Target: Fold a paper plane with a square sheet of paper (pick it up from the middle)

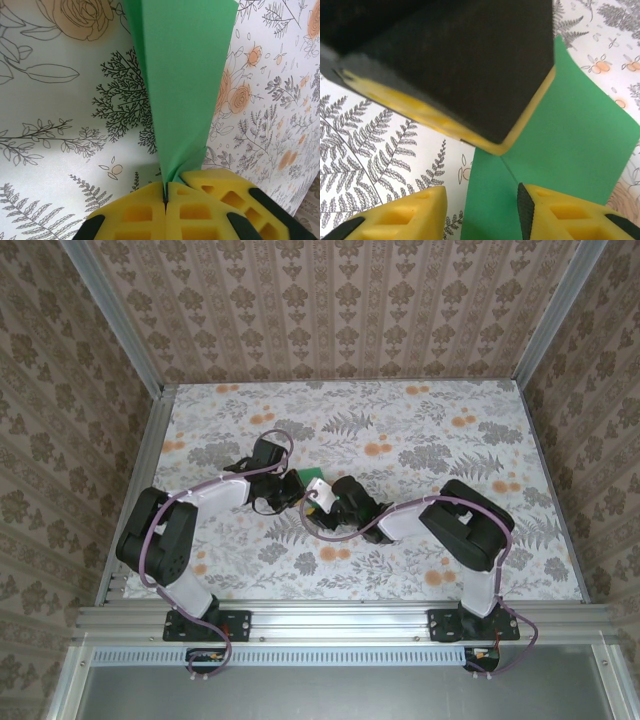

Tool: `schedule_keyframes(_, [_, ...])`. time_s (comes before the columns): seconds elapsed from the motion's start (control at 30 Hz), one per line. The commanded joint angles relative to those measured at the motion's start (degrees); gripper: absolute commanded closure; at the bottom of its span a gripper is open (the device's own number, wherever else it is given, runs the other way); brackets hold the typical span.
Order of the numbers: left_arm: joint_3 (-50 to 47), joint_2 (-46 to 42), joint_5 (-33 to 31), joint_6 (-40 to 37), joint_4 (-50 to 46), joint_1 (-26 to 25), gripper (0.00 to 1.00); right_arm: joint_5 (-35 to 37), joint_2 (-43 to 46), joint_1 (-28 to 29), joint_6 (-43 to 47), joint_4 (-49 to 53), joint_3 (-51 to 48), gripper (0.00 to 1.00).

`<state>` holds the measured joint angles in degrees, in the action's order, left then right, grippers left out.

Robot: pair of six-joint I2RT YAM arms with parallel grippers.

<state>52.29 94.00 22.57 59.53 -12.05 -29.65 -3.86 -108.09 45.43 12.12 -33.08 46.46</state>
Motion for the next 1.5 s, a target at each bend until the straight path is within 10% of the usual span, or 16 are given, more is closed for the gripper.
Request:
schedule_keyframes(0.0, [1.4,-1.9,0.7,0.1,-1.8,-0.3,0.95,-1.1,-1.7,0.3,1.3,-2.0,1.2,0.59])
schedule_keyframes(0.33, [0.7,-3.4,0.3,0.6,-1.7,0.5,0.88,-1.4,-2.2,0.0,-0.7,-4.7,0.7,0.82])
schedule_keyframes(0.93, [-4.8,-14.3,-6.4,-5.2,-2.6,6.0,0.35,-17.2,-1.5,-5.5,-20.1,-2.0,2.9,0.96])
schedule_keyframes(1.47, [-11.2,-14.9,-5.2,-6.8,6.2,5.8,0.55,-24.4,-7.8,-6.2,-31.3,7.3,11.1,0.98])
